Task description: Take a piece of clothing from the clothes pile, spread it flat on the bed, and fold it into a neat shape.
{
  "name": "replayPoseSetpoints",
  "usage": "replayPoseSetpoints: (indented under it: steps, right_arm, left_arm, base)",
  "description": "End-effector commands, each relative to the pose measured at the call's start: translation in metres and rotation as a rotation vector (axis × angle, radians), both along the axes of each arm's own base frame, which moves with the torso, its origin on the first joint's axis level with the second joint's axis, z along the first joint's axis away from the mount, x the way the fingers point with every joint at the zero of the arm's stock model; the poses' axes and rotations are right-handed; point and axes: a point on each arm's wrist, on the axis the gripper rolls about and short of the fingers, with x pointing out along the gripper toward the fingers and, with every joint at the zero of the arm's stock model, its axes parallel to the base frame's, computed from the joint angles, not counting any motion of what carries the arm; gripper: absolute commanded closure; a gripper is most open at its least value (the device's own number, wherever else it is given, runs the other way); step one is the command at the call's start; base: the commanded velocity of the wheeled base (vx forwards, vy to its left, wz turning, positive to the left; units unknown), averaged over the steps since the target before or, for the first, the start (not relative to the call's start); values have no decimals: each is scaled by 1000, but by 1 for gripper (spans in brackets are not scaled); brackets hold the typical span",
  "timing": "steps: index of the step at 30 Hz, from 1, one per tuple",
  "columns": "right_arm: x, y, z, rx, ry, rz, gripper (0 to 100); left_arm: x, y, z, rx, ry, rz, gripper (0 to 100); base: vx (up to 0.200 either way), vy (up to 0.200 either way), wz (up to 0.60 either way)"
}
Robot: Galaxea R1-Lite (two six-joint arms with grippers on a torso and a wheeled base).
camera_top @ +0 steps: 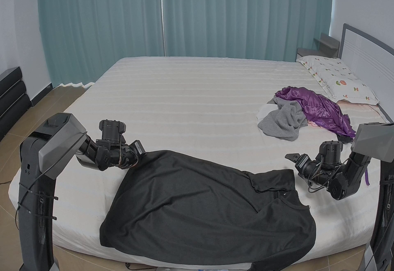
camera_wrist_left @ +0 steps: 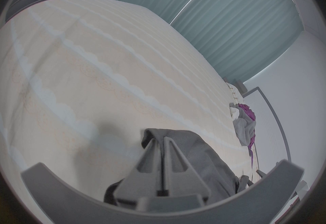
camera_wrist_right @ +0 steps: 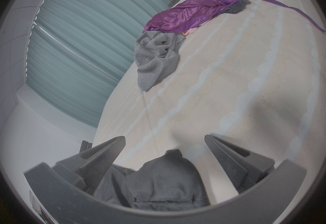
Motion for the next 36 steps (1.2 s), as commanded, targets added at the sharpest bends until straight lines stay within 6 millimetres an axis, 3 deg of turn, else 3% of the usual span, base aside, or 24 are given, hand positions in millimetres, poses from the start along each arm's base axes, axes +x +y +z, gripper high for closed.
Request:
replayPoseSetpoints:
  steps: [1,6,14,15,24,36]
  right_arm:
    - [0,0,-10,-2,28,0,0]
    - [7,3,-18,3,32,17,0]
    - [15,26,-26,13,59,96,0]
    - [17,26,-26,13,56,96,100]
    - [27,23,-22,15,24,86,100]
    - [71,27,26,4,-218,26,100]
  left_arm:
    - [2,6,0,5,-5,17,100]
    - [2,20,16,21,-36,79,100]
    - [-1,28,18,26,-26,100,100]
    - [-2,28,18,27,-25,99,100]
    - [-4,31,22,28,-29,107,100]
    - [-3,55,33,48,-59,189,100]
  base:
    - [0,0,0]
    - [0,0,0]
    - [0,0,0]
    - [0,0,0]
    - [0,0,0]
    - [0,0,0]
